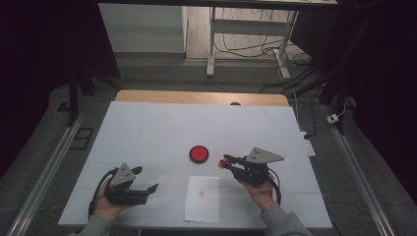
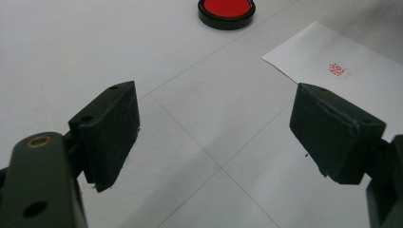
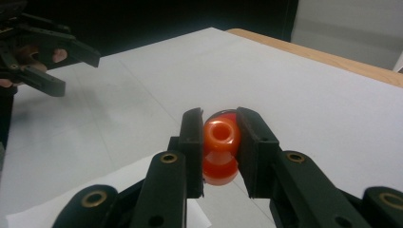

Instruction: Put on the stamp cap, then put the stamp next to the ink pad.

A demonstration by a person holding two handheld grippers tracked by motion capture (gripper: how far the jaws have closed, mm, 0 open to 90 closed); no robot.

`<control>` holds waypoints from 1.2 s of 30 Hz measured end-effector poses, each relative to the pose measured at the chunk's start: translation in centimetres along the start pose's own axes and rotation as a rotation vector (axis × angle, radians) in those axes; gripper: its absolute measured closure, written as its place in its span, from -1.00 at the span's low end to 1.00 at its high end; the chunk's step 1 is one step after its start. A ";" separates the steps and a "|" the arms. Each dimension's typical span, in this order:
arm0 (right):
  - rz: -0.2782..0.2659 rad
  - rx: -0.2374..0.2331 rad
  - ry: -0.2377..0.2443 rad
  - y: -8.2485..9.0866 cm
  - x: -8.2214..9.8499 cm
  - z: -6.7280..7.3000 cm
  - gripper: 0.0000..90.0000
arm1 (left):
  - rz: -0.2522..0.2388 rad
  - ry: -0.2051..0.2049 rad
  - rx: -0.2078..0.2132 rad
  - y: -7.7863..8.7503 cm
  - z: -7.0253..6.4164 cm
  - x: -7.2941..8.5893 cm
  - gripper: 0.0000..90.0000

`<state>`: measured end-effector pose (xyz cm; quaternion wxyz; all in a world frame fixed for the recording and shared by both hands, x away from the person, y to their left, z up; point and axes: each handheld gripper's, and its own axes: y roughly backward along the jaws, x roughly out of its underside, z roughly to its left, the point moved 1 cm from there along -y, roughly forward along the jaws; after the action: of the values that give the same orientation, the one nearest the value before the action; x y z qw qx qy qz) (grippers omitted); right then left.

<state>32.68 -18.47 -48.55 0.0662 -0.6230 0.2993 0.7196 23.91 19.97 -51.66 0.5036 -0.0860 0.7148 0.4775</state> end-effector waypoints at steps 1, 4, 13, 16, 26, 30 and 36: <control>0.003 0.004 0.000 0.0 0.0 -0.1 0.61 | 0.002 -0.003 -0.002 0.0 0.0 0.0 -0.61; 0.006 0.013 0.002 -0.2 0.0 -0.4 0.60 | -0.001 0.001 -0.002 0.0 0.0 0.0 -0.61; 0.052 0.050 0.015 -0.8 0.1 -1.2 0.61 | 0.004 0.016 0.010 -0.2 0.3 0.1 -0.60; 0.069 0.060 0.006 -1.2 0.4 -1.7 0.60 | 0.006 0.028 0.012 -0.2 0.6 0.1 -0.60; 0.132 0.090 0.002 -2.8 1.1 -2.8 0.60 | 0.011 0.031 0.011 -0.3 0.6 0.3 -0.60; 0.153 0.104 -0.006 -3.3 1.5 -3.2 0.60 | 0.015 0.024 0.013 -0.3 0.5 0.3 -0.60; 0.171 0.108 -0.018 -4.2 1.9 -3.6 0.60 | 0.025 0.024 0.017 -0.4 0.5 0.4 -0.60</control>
<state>37.38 -17.42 -51.92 0.0404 -0.5843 0.3891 0.7110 24.28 20.26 -52.23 0.4897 -0.0788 0.7258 0.4766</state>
